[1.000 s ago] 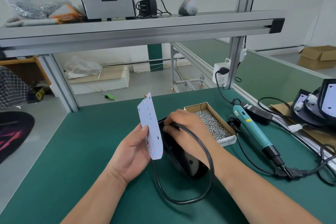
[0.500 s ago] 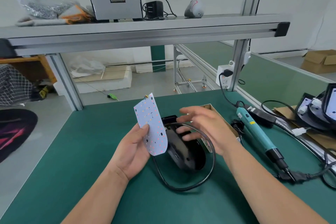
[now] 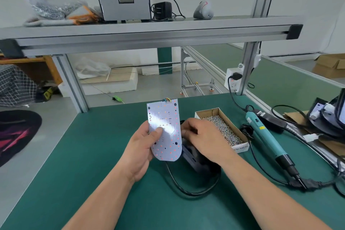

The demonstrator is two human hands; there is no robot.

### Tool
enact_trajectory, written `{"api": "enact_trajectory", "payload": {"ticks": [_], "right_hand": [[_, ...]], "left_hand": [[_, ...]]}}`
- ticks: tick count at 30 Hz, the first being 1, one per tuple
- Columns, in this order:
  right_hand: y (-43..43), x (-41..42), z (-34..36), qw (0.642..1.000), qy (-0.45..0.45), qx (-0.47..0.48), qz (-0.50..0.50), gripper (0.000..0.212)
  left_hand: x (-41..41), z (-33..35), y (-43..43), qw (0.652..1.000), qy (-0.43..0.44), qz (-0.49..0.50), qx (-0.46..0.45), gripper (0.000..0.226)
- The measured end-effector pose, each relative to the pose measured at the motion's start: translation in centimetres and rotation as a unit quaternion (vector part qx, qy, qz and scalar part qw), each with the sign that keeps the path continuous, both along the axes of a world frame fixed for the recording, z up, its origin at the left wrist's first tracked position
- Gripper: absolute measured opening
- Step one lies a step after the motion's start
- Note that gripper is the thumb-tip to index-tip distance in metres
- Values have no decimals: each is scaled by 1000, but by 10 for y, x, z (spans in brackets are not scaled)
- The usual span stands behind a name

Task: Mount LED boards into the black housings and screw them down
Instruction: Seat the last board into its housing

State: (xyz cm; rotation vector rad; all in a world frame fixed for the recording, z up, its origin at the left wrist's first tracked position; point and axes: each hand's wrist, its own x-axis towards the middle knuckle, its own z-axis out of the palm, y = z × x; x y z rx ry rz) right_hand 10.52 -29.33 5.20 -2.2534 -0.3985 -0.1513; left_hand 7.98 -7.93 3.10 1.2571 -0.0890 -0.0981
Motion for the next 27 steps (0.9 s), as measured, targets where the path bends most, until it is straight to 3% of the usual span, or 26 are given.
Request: {"api": "enact_trajectory", "payload": {"ticks": [2, 4, 8, 9, 13, 15, 18, 24, 27], "right_hand": [[0, -3, 3, 991, 48, 119, 42, 24], [0, -9, 7, 960, 122, 229, 107, 37], [6, -11, 5, 978, 73, 143, 130, 32], [7, -10, 4, 975, 78, 169, 119, 29], [0, -5, 0, 895, 207, 381, 103, 32], [-5, -6, 1, 885, 230, 394, 93, 28], [-13, -5, 3, 898, 226, 371, 75, 32], [-20, -3, 2, 878, 235, 416, 41, 34], [-16, -4, -1, 868, 257, 423, 38, 34]], "left_hand": [[-1, 0, -5, 999, -15, 11, 40, 42], [-2, -2, -10, 994, -44, 30, 97, 39], [-2, -5, -14, 986, -83, 29, 140, 40], [-2, -6, -14, 985, -88, 24, 147, 42], [-5, -7, -15, 983, -89, 4, 159, 61], [-6, -7, -15, 985, -60, 12, 160, 73], [-5, -8, -15, 980, -33, 34, 192, 66], [-3, -7, -4, 971, -63, 46, 227, 48], [0, -5, 3, 974, -86, 51, 201, 52]]}}
